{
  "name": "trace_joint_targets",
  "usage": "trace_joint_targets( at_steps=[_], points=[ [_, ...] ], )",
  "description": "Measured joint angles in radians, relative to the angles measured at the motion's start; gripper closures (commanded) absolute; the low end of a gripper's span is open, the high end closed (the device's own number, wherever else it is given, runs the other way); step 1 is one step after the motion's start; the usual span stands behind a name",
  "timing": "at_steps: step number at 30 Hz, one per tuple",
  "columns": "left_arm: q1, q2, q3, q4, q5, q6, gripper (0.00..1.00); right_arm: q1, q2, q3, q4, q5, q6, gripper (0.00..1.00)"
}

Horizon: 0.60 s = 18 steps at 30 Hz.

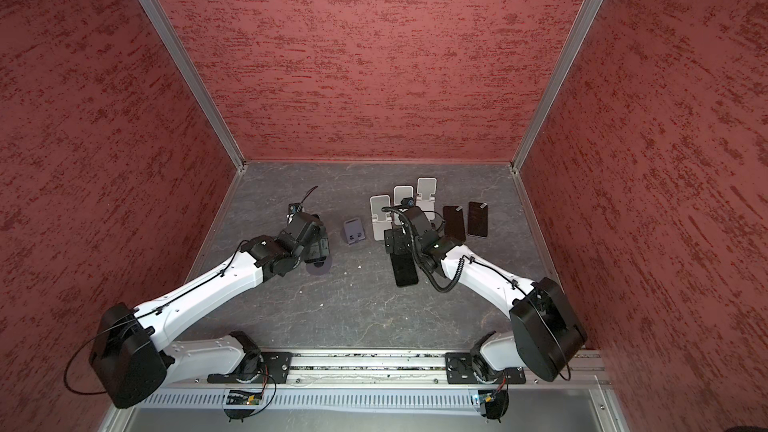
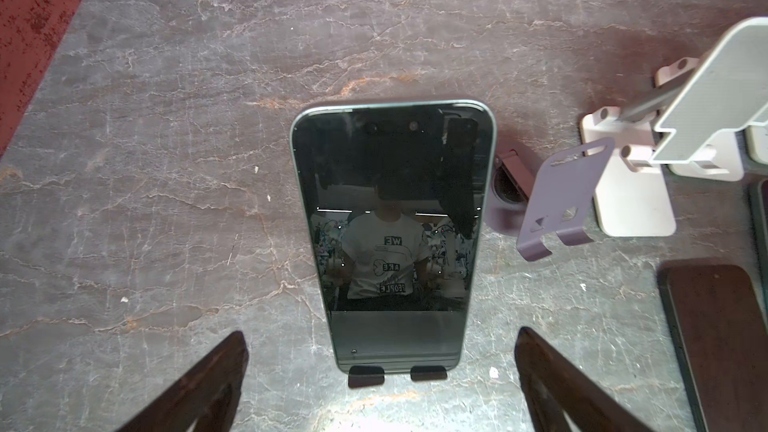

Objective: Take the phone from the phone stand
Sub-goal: 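Lower the left gripper over the top edge of the standing black phone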

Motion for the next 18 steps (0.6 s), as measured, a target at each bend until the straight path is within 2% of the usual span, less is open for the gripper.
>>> trace_joint_targets(
  at_steps=[18],
  points=[
    [0.045,0.109,0.016,0.078,0.041,0.018,0.03,-0.008,0.003,-0.011,0.006,0.0,0.001,0.01]
  ],
)
